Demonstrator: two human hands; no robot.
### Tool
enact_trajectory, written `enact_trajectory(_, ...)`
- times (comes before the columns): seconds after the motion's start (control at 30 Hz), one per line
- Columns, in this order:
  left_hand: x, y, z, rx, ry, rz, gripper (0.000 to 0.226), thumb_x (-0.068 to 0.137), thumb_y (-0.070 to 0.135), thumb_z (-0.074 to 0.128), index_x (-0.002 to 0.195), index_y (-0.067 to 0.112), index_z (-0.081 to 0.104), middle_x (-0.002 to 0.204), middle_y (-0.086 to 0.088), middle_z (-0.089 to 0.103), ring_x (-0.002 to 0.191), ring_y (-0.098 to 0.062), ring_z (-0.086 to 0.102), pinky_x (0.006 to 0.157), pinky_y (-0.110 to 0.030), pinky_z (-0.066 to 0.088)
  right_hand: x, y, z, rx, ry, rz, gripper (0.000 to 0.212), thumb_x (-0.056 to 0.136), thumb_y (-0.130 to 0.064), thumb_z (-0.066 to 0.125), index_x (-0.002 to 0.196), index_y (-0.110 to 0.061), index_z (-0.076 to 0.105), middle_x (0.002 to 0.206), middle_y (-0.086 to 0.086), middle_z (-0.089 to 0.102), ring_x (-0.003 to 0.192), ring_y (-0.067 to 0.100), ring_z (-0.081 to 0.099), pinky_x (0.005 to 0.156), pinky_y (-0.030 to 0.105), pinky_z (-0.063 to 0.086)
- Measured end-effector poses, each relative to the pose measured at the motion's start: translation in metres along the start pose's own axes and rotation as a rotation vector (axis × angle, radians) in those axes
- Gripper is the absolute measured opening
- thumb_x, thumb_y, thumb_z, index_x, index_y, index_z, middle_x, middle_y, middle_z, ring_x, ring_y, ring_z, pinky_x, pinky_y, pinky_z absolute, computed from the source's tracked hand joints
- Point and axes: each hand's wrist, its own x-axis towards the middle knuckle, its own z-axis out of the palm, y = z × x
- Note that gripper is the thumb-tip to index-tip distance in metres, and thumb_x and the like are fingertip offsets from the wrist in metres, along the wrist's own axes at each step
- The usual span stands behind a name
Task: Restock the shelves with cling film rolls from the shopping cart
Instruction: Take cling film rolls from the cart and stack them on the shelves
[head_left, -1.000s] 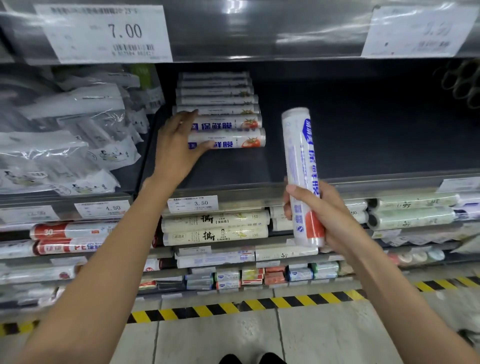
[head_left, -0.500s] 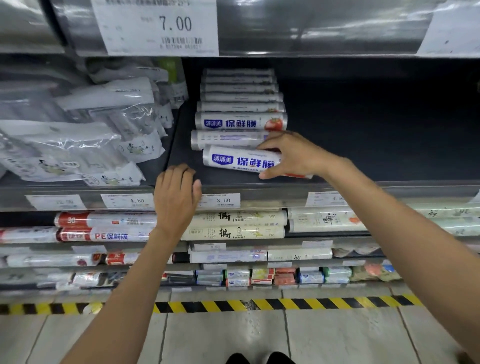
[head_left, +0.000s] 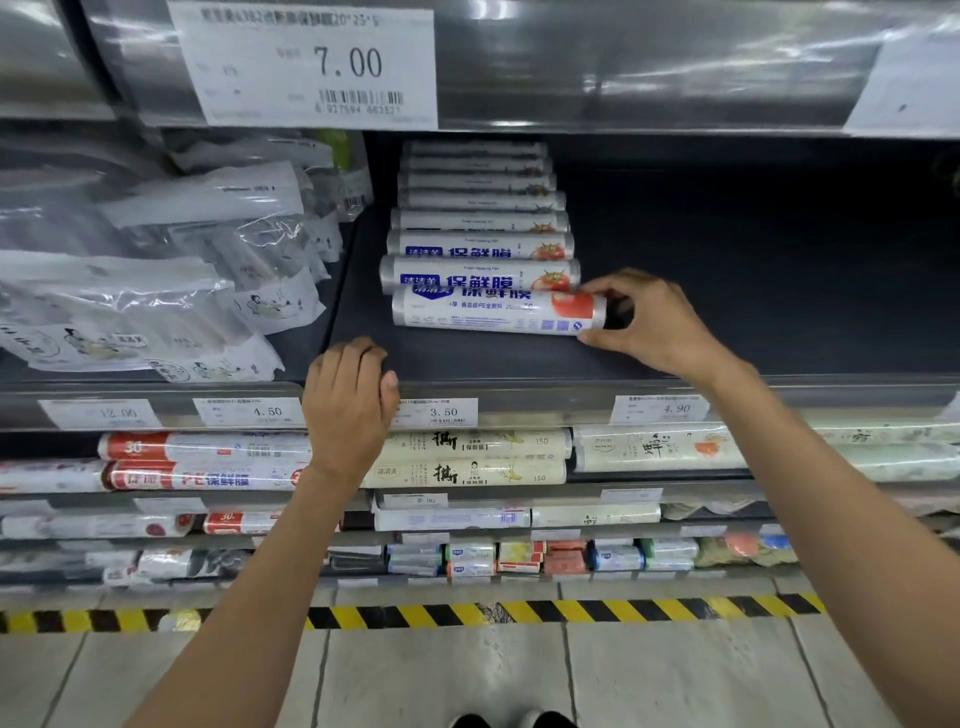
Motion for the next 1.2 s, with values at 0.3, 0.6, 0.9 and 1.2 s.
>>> enact_trajectory(0.3, 0.000, 0.000, -0.002, -0.005, -0.017, -0.010, 0.044, 0.101, 0.024, 0.024, 0.090, 0.001, 0.060, 0.093, -0.018, 0.064, 0.085, -0.025, 0.048, 0.071, -0.036, 0.037, 0.004, -0.006, 0.010, 0.168, 0.093, 0.036, 0.043, 0.073, -0.026, 0.080, 0.111, -0.014, 0.064, 0.101, 0.002, 0.064, 0.089, 0.013, 0.062, 0.085, 0.025, 0.051)
enact_trajectory(0.6, -0.002, 0.000, -0.001, -0.002, -0.038, -0.030, 0.044, 0.101, 0.025, 0.023, 0.091, 0.001, 0.059, 0.095, -0.018, 0.064, 0.084, -0.026, 0.049, 0.071, -0.037, 0.038, 0.002, -0.008, 0.020, 0.098, 0.214, -0.100, 0.033, 0.068, -0.016, 0.083, 0.092, -0.005, 0.063, 0.097, 0.007, 0.063, 0.088, 0.017, 0.059, 0.081, 0.024, 0.050)
enact_trajectory(0.9, 0.000, -0.001, -0.004, -0.010, -0.026, 0.026, 0.042, 0.102, 0.023, 0.026, 0.090, 0.000, 0.059, 0.093, -0.019, 0.064, 0.084, -0.027, 0.051, 0.071, -0.037, 0.039, 0.010, -0.009, 0.013, 0.044, 0.114, -0.069, 0.042, 0.069, -0.018, 0.083, 0.106, -0.008, 0.065, 0.110, 0.005, 0.063, 0.090, 0.015, 0.059, 0.080, 0.018, 0.045)
enact_trajectory(1.2, -0.002, -0.008, -0.007, 0.010, -0.030, 0.082, 0.037, 0.101, 0.024, 0.034, 0.090, 0.001, 0.061, 0.095, -0.017, 0.067, 0.087, -0.032, 0.061, 0.074, -0.039, 0.042, 0.009, -0.005, 0.026, 0.097, 0.226, -0.121, 0.048, 0.065, -0.014, 0.085, 0.108, -0.006, 0.066, 0.107, 0.006, 0.061, 0.092, 0.012, 0.056, 0.085, 0.006, 0.041)
